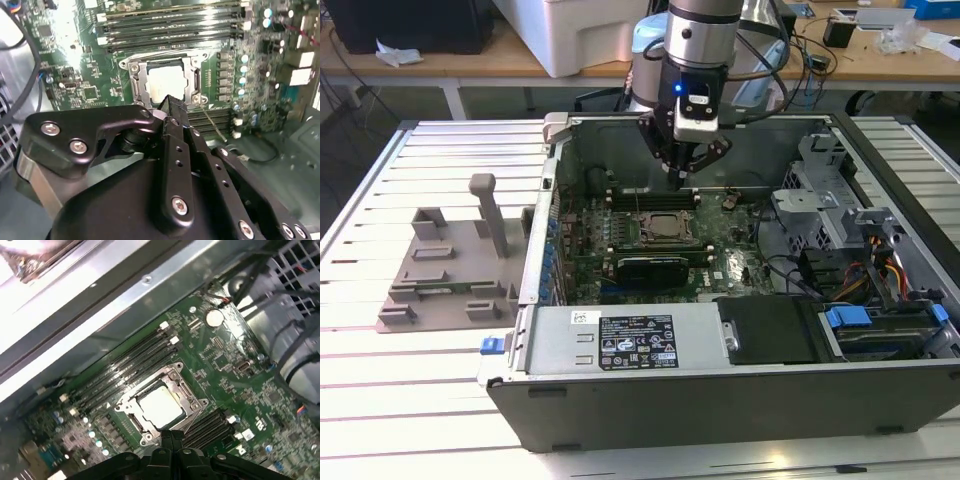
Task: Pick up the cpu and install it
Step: 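Install the first cpu locking lever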
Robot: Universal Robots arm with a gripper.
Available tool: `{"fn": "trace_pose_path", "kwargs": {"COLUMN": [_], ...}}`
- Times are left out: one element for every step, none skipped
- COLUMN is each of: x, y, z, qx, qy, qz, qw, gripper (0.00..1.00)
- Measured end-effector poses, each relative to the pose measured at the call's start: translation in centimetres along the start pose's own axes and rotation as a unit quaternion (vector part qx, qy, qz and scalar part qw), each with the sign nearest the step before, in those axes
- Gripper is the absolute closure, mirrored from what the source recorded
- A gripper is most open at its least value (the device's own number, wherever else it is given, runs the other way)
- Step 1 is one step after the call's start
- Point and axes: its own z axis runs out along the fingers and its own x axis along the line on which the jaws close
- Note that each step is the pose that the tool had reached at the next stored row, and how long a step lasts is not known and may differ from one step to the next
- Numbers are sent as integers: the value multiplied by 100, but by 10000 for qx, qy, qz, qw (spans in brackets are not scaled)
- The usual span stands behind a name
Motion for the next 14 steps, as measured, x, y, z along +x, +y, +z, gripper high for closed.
{"fn": "trace_pose_path", "kwargs": {"x": [0,0,0,0,0,0,0,0,0,0,0,0,0,0], "y": [0,0,0,0,0,0,0,0,0,0,0,0,0,0], "z": [0,0,0,0,0,0,0,0,0,0,0,0,0,0], "qx": [5,9,13,18,22,26,27,28,19,-41,-88,-135,-193,-211], "qy": [-12,-24,-35,-49,-62,-71,-78,-84,-90,-67,-47,-27,-4,4], "qz": [-179,-359,-522,-726,-923,-1066,-1172,-1272,-1466,-1582,-1632,-1678,-1746,-1803], "qw": [9998,9994,9986,9974,9957,9943,9931,9918,9892,9874,9865,9857,9845,9834], "gripper": [89,89,89,89,89,89,89,89,89,89,89,89,89,89]}}
